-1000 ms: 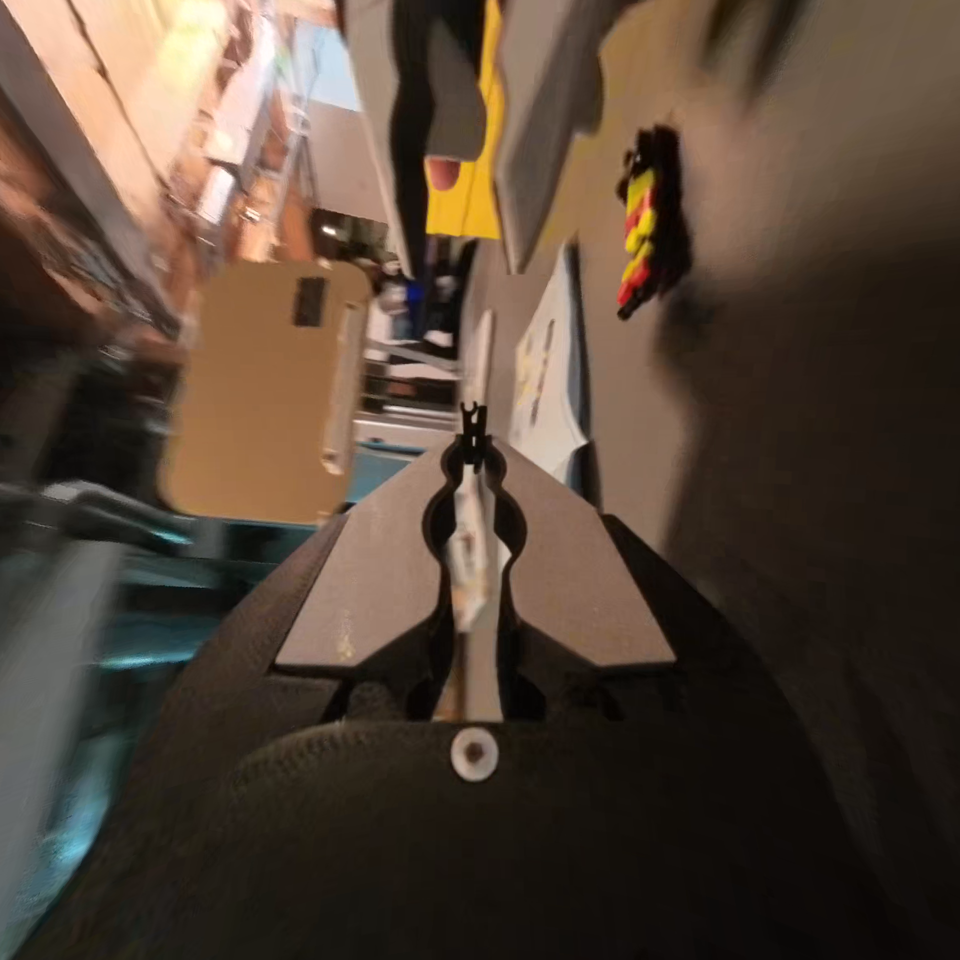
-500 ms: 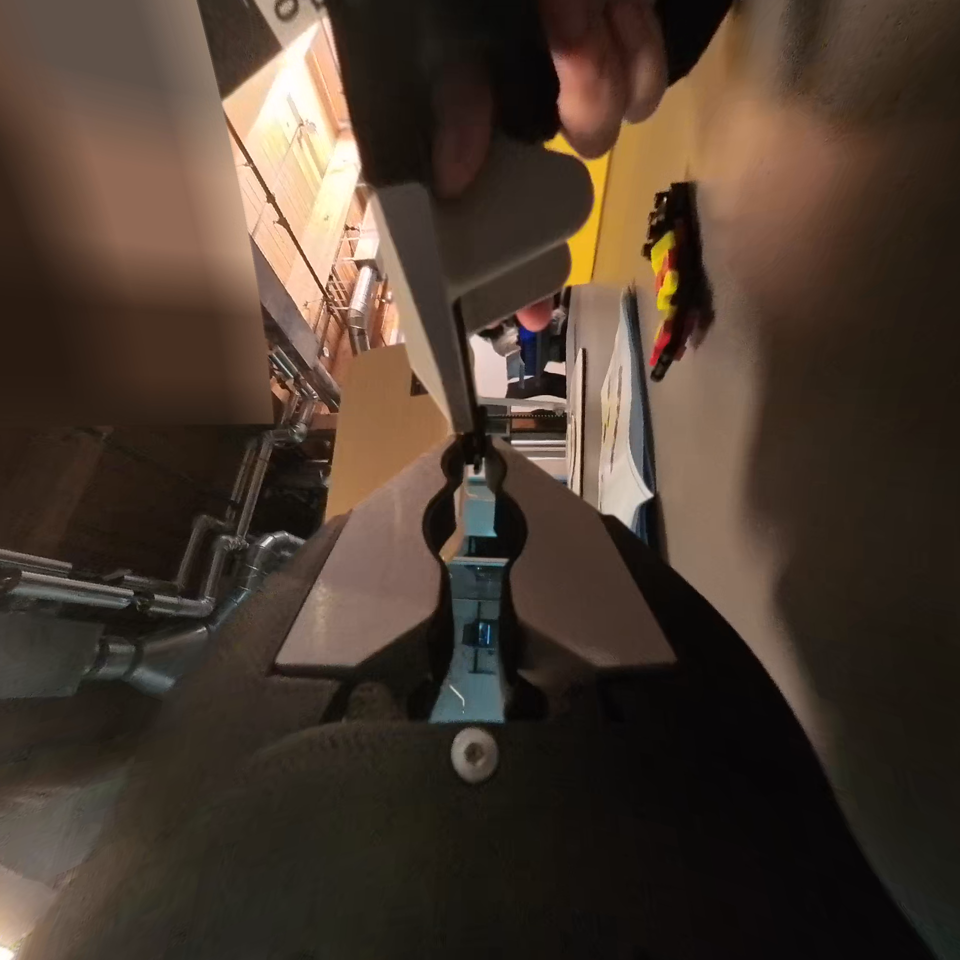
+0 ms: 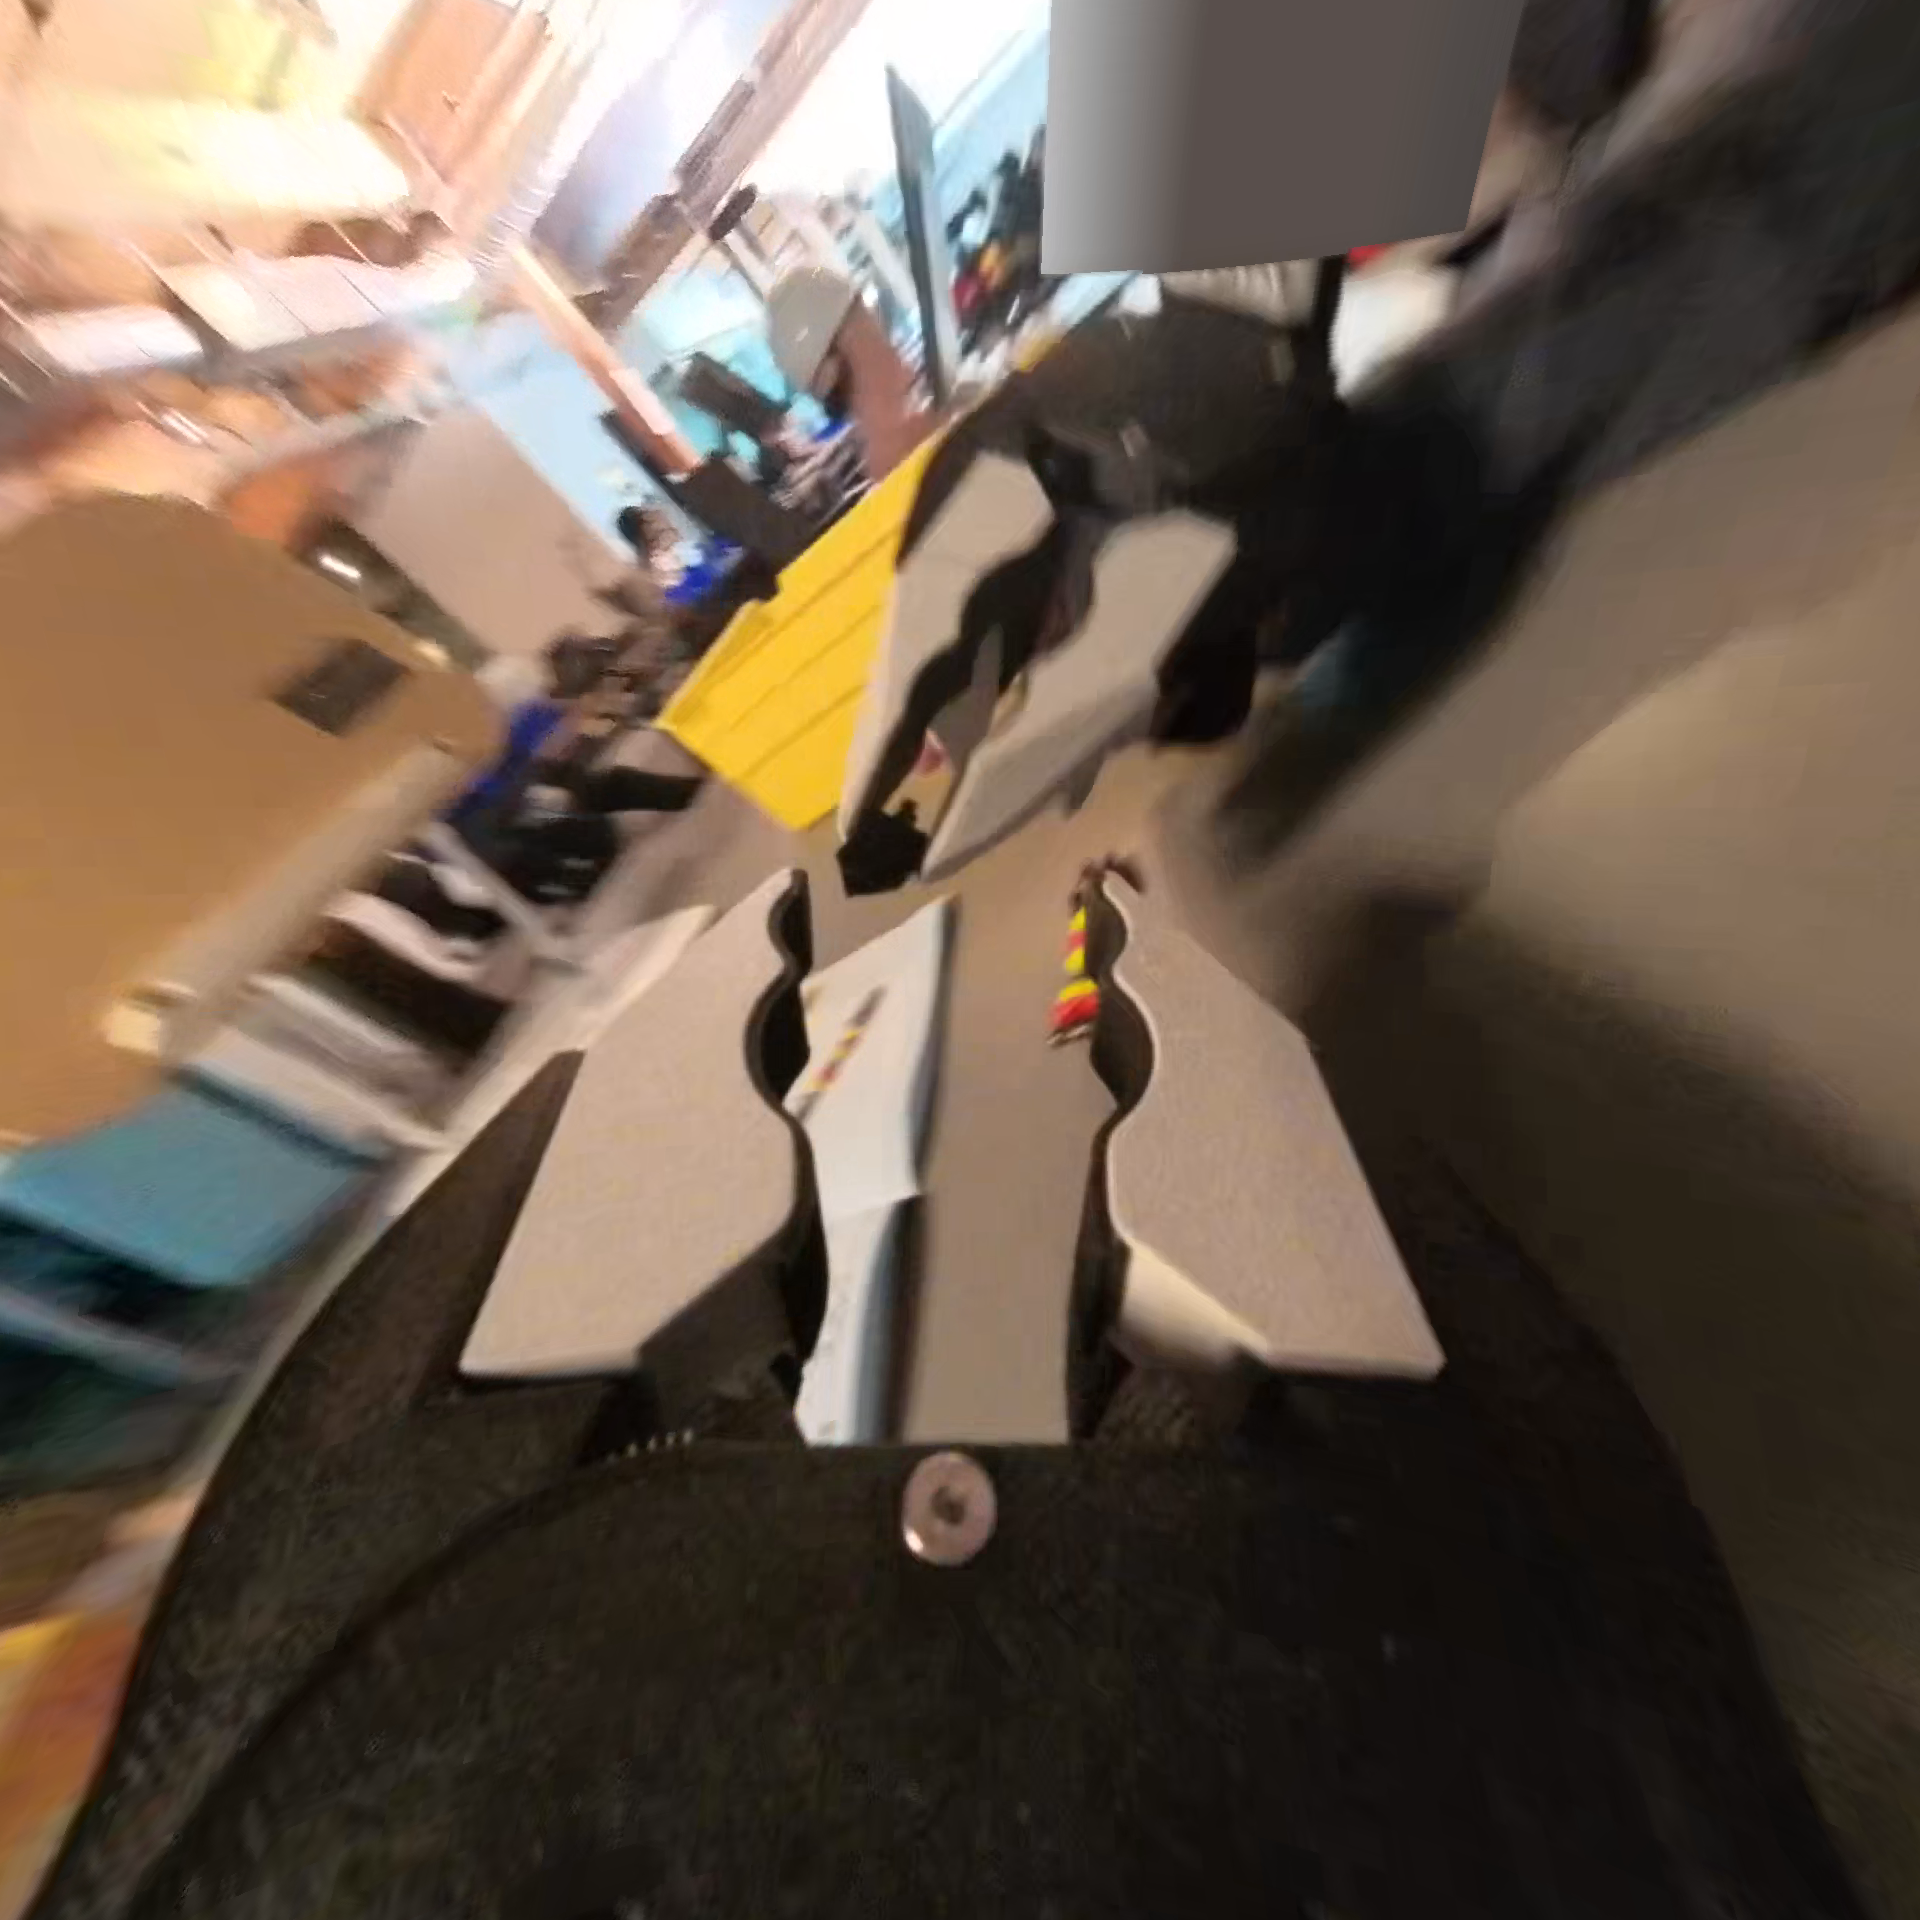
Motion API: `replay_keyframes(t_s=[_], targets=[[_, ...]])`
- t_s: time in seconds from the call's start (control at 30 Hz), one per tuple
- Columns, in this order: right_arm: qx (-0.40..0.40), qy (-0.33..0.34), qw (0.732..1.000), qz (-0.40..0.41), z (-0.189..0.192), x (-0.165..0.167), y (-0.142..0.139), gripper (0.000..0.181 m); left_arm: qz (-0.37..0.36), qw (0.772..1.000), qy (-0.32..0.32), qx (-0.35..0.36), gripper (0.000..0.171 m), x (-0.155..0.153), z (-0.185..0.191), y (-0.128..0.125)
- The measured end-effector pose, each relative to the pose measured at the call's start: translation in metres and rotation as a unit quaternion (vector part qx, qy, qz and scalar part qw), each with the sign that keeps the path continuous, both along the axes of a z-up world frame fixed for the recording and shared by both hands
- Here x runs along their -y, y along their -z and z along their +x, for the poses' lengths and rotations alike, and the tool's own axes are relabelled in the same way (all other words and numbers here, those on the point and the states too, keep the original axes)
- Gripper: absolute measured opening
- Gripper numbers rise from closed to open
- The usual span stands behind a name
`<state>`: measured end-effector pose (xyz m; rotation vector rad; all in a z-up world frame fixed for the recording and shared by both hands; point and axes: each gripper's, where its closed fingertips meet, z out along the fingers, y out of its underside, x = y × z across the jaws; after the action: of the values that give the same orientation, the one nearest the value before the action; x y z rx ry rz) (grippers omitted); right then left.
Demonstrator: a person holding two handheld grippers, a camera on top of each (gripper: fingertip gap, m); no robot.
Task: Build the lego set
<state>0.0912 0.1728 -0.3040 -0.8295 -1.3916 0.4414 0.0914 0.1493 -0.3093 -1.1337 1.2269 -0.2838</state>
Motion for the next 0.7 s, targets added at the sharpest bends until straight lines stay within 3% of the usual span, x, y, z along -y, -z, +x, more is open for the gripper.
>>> replay_keyframes(t_s=[0.13, 0.27, 0.37, 0.53, 0.7], targets=[[0.009, -0.002, 0.995, 0.103, -0.001, 0.009, 0.001, 0.014, -0.23, 0.961, 0.081, 0.131, 0.05, 0.003, -0.001, -0.014], [0.015, 0.005, 0.986, 0.164, -0.002, 0.013, 0.001, 0.014, -0.311, 0.932, 0.106, 0.155, 0.035, 0.001, -0.002, -0.011], [0.017, 0.028, 0.978, 0.207, -0.001, 0.01, -0.001, 0.014, -0.31, 0.931, 0.098, 0.164, 0.032, -0.002, -0.004, -0.012], [0.047, 0.088, 0.968, 0.228, -0.005, -0.002, 0.004, 0.014, -0.161, 0.977, -0.031, 0.139, 0.029, -0.023, -0.015, -0.019], [0.055, 0.123, 0.964, 0.228, -0.01, -0.005, 0.005, 0.014, -0.168, 0.978, -0.077, 0.099, 0.034, -0.027, -0.003, -0.003]])
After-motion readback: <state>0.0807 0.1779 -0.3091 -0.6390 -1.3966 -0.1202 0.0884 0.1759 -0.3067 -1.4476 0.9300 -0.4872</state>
